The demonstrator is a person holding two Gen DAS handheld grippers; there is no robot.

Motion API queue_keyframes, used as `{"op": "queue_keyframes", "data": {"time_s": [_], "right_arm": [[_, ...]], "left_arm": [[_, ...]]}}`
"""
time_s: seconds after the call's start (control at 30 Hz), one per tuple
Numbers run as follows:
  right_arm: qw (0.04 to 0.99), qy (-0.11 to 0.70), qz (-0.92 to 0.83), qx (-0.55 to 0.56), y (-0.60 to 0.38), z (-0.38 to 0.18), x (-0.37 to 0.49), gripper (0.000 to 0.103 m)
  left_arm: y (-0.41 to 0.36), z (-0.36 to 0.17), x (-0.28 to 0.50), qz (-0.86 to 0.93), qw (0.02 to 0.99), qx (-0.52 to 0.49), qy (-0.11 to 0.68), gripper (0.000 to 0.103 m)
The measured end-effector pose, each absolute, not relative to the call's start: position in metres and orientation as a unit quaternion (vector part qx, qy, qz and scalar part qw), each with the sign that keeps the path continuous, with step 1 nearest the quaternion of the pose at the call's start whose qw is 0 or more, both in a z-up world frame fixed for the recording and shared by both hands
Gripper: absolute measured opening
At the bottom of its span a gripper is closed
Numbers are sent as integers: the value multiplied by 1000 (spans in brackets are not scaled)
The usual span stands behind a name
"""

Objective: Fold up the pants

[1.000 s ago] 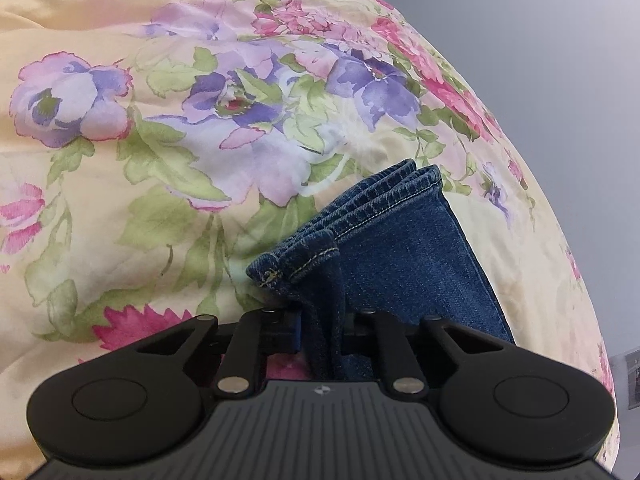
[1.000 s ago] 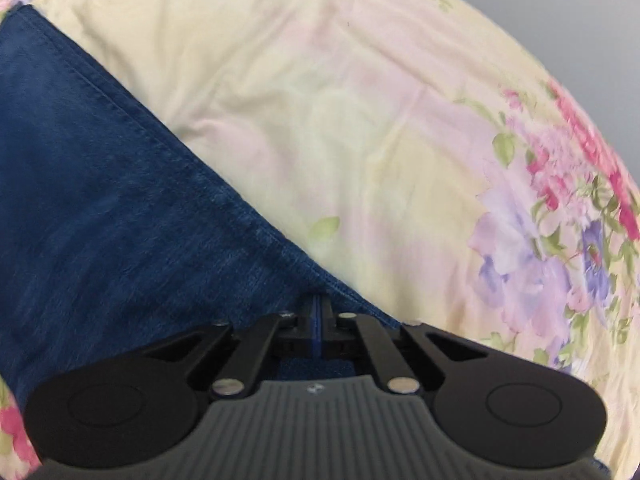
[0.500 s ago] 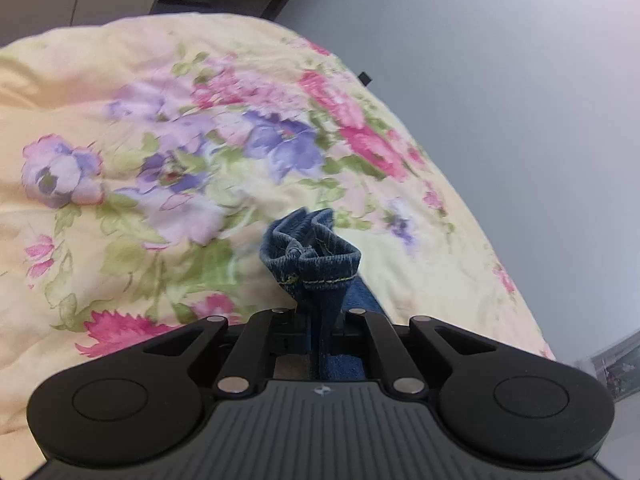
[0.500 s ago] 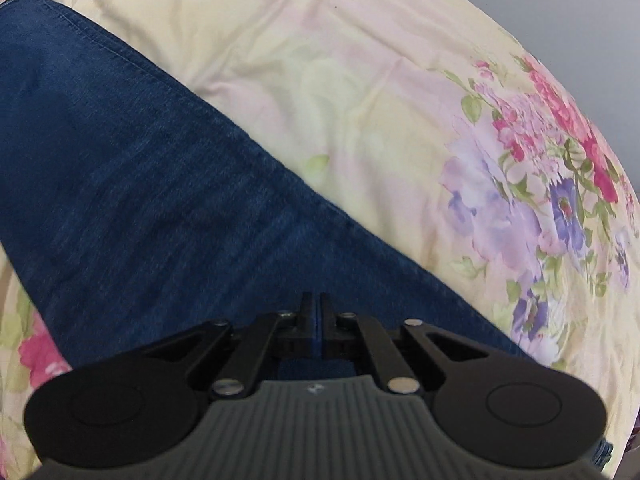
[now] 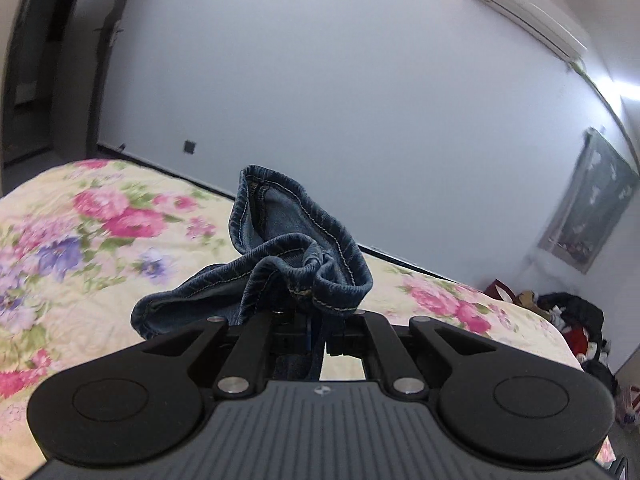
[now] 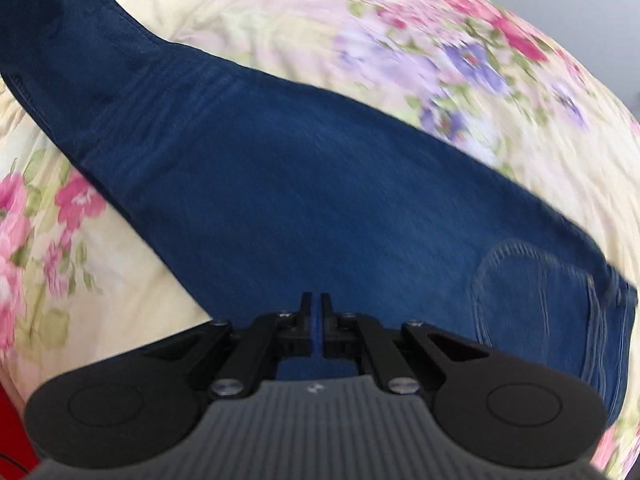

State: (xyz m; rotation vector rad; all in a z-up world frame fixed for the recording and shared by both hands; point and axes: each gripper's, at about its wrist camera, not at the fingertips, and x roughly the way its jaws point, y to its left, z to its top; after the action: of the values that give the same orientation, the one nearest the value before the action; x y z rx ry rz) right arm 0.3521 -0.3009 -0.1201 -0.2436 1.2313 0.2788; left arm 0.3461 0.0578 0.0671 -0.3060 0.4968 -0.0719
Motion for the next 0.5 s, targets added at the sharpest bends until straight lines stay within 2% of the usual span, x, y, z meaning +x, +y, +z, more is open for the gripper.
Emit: {"op": "queue_keyframes", "data": {"time_s": [0.13, 0.23, 0.33, 0.5], "right_arm": [[813, 568, 107, -69, -364, -119, 320, 0], [820, 565, 82, -42, -412, -121, 299, 0], [820, 570, 53, -18, -458, -129, 277, 0], [805, 593, 13, 18, -517, -156, 241, 0]], "left_arm": [[-56, 81, 346, -91, 961, -87, 247, 5], [-147, 66, 350, -126, 955, -21, 269, 5], [-237, 22, 346, -155, 940, 69, 294, 5], [-343, -90, 302, -219, 875, 219, 373, 5]]}}
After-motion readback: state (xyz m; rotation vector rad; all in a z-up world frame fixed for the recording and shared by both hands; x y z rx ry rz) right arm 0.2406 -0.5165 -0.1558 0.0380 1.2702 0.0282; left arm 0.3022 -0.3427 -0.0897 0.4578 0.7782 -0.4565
